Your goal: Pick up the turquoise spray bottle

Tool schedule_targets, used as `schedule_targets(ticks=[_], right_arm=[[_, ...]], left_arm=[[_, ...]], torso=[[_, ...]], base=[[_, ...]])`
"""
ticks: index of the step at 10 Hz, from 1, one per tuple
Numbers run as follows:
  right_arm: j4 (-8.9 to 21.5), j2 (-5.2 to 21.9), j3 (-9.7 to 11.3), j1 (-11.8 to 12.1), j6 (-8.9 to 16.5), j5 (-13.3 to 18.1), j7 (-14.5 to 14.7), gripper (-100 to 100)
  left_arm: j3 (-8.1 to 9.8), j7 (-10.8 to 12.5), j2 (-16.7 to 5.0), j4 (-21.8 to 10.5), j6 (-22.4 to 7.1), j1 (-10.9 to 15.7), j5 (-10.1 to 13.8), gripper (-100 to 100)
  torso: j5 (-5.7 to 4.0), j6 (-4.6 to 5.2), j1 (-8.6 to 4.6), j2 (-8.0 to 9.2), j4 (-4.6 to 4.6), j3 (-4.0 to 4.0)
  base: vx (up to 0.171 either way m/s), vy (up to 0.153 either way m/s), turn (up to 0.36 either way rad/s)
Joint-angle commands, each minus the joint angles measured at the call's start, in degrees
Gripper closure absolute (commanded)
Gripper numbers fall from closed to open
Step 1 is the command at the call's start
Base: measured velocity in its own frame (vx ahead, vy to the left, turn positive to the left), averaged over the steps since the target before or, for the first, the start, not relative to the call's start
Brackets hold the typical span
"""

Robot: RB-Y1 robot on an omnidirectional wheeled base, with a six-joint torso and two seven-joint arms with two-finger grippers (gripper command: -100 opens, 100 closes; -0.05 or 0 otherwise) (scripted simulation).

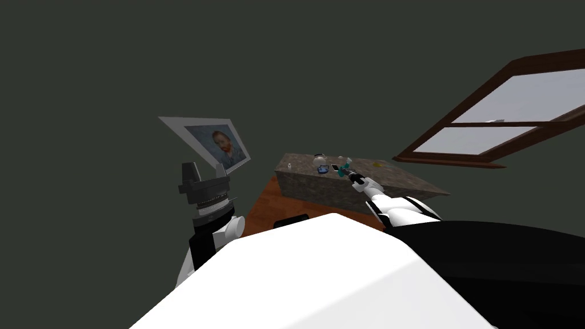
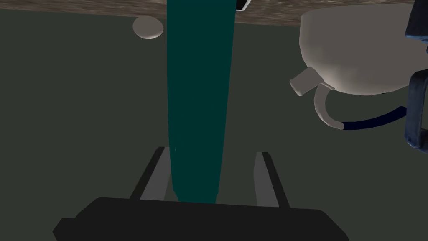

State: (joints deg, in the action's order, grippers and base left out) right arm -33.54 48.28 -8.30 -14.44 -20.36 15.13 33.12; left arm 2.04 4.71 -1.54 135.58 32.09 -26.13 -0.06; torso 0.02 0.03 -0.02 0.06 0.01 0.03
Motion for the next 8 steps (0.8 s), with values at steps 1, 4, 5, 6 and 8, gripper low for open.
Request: schedule_targets(ticks=[1,4,5,6,8], right_arm=[[0.00,0.00,0.00,0.00,0.00,0.00,0.00,100],[-0.02,0.00,0.00,-0.01,-0.02,0.00,-0.01,100],[-0.01,0.00,0.00,-0.01,-0.01,0.00,0.00,0],[-2.87,-1.17,-2.11,2.86,0.61,-0.20,-0.32,100],[-6.00,-2.43,-4.29,6.12,1.40,-0.41,-0.64,100]], left_arm=[[0.00,0.00,0.00,0.00,0.00,0.00,0.00,0],[0.00,0.00,0.00,0.00,0.00,0.00,0.00,0],[0.00,0.00,0.00,0.00,0.00,0.00,0.00,0],[0.00,0.00,0.00,0.00,0.00,0.00,0.00,0],[0.00,0.00,0.00,0.00,0.00,0.00,0.00,0]], torso=[[0.00,0.00,0.00,0.00,0.00,0.00],[0.00,0.01,0.01,-0.04,-0.02,-0.03],[0.00,0.01,0.01,-0.04,-0.01,-0.02],[0.00,0.00,0.01,-0.03,-0.01,-0.02],[-0.16,-0.08,-0.07,-0.27,-0.13,-0.19]], base=[[0.000,0.000,0.000],[0.000,0.000,0.000],[0.000,0.000,0.000],[0.049,-0.015,0.064],[0.074,-0.023,0.061]])
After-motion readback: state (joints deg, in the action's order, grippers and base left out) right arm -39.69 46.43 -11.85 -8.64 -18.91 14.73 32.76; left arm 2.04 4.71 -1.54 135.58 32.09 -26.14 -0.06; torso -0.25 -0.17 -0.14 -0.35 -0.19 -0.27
